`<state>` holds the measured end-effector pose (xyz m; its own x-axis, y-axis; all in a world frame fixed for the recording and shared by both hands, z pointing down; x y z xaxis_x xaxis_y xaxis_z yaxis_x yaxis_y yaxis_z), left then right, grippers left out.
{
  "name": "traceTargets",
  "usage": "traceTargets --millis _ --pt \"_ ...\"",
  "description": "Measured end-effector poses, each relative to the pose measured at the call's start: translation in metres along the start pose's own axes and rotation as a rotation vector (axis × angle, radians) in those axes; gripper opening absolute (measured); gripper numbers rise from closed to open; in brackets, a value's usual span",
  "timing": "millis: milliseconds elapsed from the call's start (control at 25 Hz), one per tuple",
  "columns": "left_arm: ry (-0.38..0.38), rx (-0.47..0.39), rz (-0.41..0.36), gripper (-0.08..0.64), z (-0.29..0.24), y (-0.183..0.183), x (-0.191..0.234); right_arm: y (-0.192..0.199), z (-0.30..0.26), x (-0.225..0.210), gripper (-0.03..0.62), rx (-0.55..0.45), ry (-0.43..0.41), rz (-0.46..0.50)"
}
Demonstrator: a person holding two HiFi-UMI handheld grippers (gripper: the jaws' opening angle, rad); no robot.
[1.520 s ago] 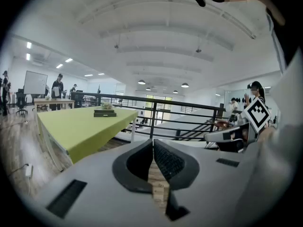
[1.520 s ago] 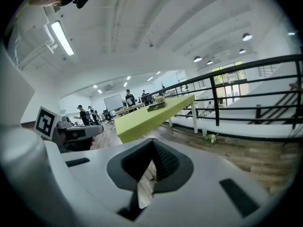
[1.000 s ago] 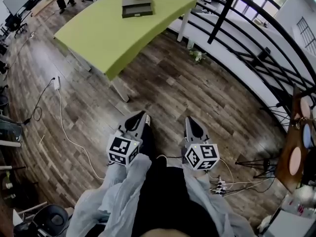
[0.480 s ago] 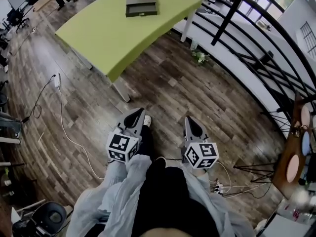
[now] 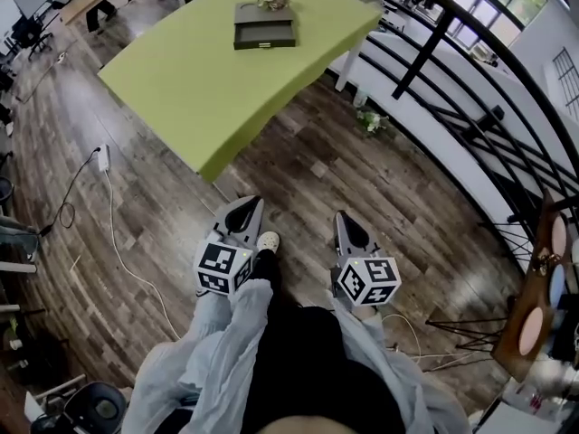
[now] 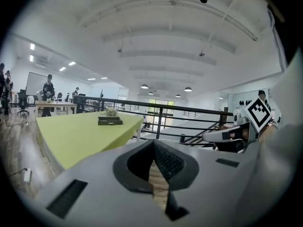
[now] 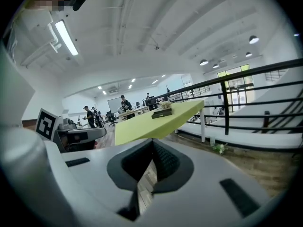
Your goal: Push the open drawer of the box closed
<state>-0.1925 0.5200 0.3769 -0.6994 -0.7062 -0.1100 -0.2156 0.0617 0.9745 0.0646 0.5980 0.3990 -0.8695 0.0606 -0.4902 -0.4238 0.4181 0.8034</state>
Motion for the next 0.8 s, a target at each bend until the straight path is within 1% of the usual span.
traceTargets --millis 160,280,520,800 --pt "-0.009 -0.004 -0.009 0.015 -0.02 -0.003 0.029 -0.017 -0.029 0.001 0.006 -0.003 0.02 0.018" --pt "-0.003 -0.003 -0.007 0.015 -0.036 -0.006 0.051 -0.03 -0.052 0.004 0.006 -0.006 0.021 0.024" --pt "-0.001 -0.015 -0.016 0.015 -0.061 -0.007 0.092 -0.043 -0.093 0.012 0.006 -0.007 0.042 0.043" --pt "0.018 -0.01 -0.029 0.015 -0.087 -0.003 0.131 -0.055 -0.134 0.017 0.006 -0.034 0.053 0.019"
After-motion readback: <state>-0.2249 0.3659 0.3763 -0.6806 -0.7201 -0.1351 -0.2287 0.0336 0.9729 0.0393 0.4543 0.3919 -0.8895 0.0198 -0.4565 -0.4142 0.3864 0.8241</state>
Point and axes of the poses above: the fingertips, and each gripper's own axes: z backward along the fingers, x to its left, y out of its underside, the point moved 10 cm from there along z, backward along the fingers, and after that the axes turned 15 degrees about -z, right-handed, at the moved point
